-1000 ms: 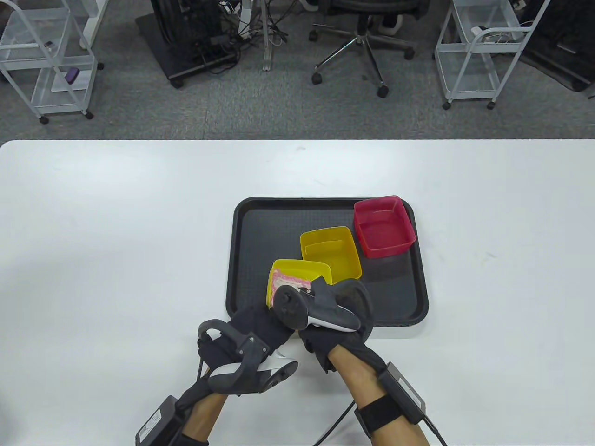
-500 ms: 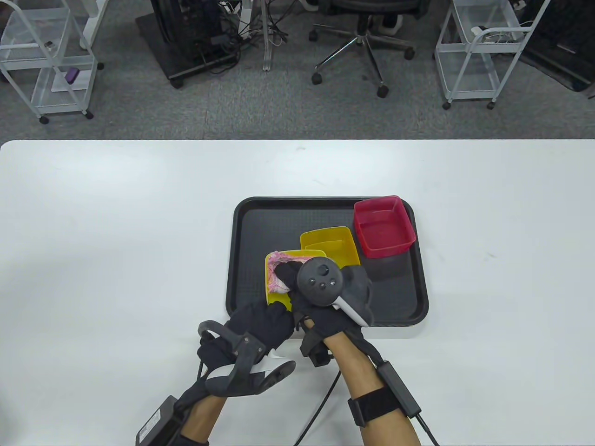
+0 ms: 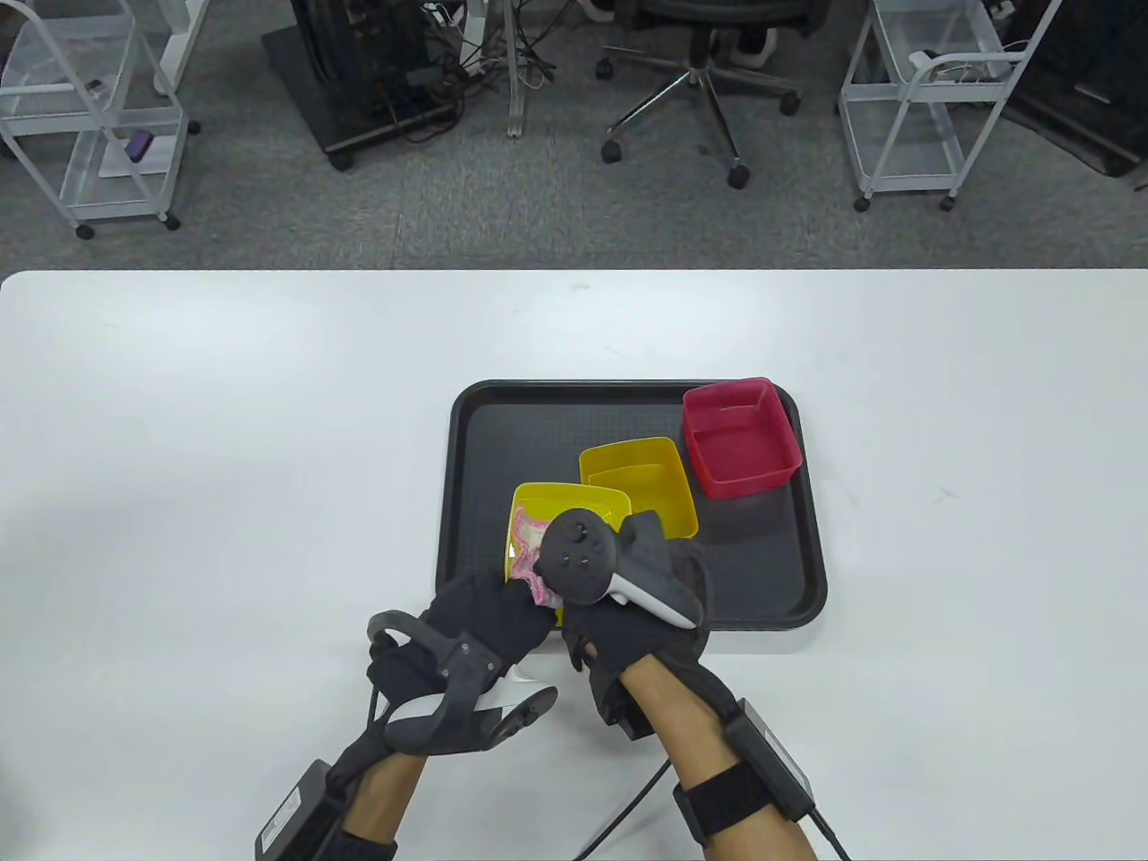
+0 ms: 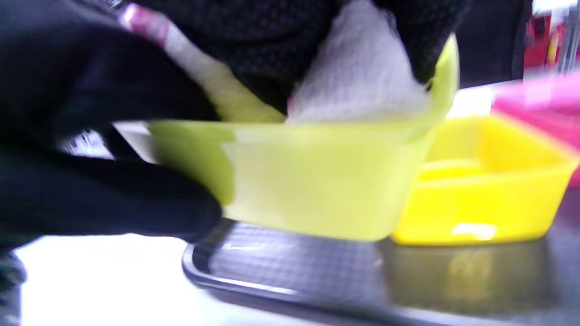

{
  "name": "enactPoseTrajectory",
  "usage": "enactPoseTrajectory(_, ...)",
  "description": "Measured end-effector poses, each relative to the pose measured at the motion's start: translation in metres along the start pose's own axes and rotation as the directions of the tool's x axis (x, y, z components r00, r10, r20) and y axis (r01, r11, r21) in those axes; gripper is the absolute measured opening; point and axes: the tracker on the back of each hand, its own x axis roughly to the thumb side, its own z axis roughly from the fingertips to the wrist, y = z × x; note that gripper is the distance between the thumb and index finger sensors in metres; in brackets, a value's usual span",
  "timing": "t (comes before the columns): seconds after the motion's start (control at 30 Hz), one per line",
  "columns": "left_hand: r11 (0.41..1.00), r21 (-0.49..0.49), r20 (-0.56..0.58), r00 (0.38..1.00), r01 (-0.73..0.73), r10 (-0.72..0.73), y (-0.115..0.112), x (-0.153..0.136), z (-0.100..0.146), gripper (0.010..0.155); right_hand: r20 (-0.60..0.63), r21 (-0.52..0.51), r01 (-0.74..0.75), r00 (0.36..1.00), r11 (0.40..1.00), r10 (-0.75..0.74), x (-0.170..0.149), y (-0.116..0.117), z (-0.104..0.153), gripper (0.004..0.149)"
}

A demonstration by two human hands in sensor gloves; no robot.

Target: Wipe plastic food containers with dish cloth

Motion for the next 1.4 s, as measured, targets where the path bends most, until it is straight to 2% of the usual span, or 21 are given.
enactPoseTrajectory(0.17,0.999,0.001,0.008,0.999,-0.039,0.039,0.004,0.006,-0.001,0.038,-0.025,-0.145,-0.252,0.968,0.957,0.251,0.007,0.005,-0.002,0.040)
enactPoseTrajectory(0.27,0.999,0.016,0.006,0.999,-0.046,0.046,0.008,0.010,-0.003,0.038,-0.052,-0.249,-0.279,0.960,0.928,0.274,0.005,0.005,-0.005,0.040)
enactPoseTrajectory(0.37,0.998,0.020,-0.019,0.998,-0.060,0.061,0.009,0.006,-0.003,0.038,-0.056,-0.278,-0.159,0.987,0.947,0.150,0.000,0.001,-0.007,0.040)
enactPoseTrajectory(0.43,0.996,0.023,-0.034,0.996,-0.081,0.082,0.010,0.003,-0.002,0.038,-0.047,-0.241,0.068,0.996,0.968,-0.081,-0.007,-0.002,-0.009,0.041)
enactPoseTrajectory(0.47,0.996,0.024,-0.038,0.996,-0.081,0.082,0.010,0.002,-0.001,0.038,-0.051,-0.212,0.204,0.974,0.956,-0.219,-0.010,-0.004,-0.010,0.041)
enactPoseTrajectory(0.5,0.997,0.024,-0.038,0.996,-0.078,0.079,0.011,0.001,-0.001,0.038,-0.058,-0.187,0.305,0.946,0.934,-0.320,-0.012,-0.005,-0.010,0.042)
enactPoseTrajectory(0.57,0.996,0.022,-0.045,0.995,-0.087,0.088,0.011,-0.002,-0.001,0.038,-0.125,-0.095,0.562,0.812,0.822,-0.570,-0.018,-0.004,-0.011,0.043)
enactPoseTrajectory(0.63,0.995,0.022,-0.059,0.993,-0.097,0.098,0.010,-0.008,0.000,0.037,-0.168,-0.040,0.689,0.709,0.723,-0.685,-0.021,-0.003,-0.009,0.044)
enactPoseTrajectory(0.73,0.996,0.025,-0.053,0.995,-0.084,0.085,0.010,-0.016,0.003,0.036,-0.175,0.034,0.704,0.703,0.710,-0.689,-0.028,-0.004,-0.009,0.043)
enactPoseTrajectory(0.8,0.998,0.024,-0.041,0.998,-0.053,0.054,0.008,-0.016,0.004,0.037,-0.165,0.075,0.629,0.773,0.773,-0.613,-0.027,-0.006,-0.009,0.042)
enactPoseTrajectory(0.83,1.000,0.012,-0.030,0.999,-0.023,0.023,0.006,-0.015,0.004,0.037,-0.153,0.101,0.514,0.854,0.852,-0.498,-0.024,-0.007,-0.008,0.041)
enactPoseTrajectory(0.87,1.000,0.009,-0.013,1.000,-0.026,0.026,0.006,-0.014,0.004,0.037,-0.127,0.123,0.435,0.898,0.892,-0.421,-0.020,-0.006,-0.008,0.041)
enactPoseTrajectory(0.97,1.000,0.007,-0.004,1.000,-0.029,0.029,0.005,-0.009,0.002,0.037,-0.023,0.063,0.128,0.992,0.990,-0.126,-0.002,-0.008,-0.004,0.040)
enactPoseTrajectory(1.07,0.999,0.009,-0.014,0.999,-0.051,0.051,0.006,-0.008,0.000,0.037,0.004,-0.011,-0.096,0.995,0.995,0.096,0.010,-0.007,-0.003,0.040)
enactPoseTrajectory(1.2,0.992,0.028,-0.012,0.993,-0.119,0.120,0.012,-0.005,0.000,0.038,-0.078,-0.201,-0.312,0.950,0.929,0.302,0.017,-0.004,-0.006,0.040)
enactPoseTrajectory(1.23,0.990,0.039,-0.013,0.991,-0.135,0.135,0.014,-0.003,-0.001,0.038,-0.088,-0.232,-0.321,0.947,0.918,0.309,0.015,-0.006,-0.007,0.040)
enactPoseTrajectory(1.33,0.993,0.069,-0.032,0.995,-0.090,0.093,0.018,-0.003,-0.003,0.038,-0.064,-0.299,-0.155,0.988,0.942,0.142,0.005,-0.014,-0.009,0.039)
enactPoseTrajectory(1.4,0.985,0.070,-0.048,0.986,-0.159,0.163,0.018,-0.003,-0.002,0.038,-0.051,-0.263,-0.014,0.999,0.965,0.001,-0.002,-0.019,-0.010,0.039)
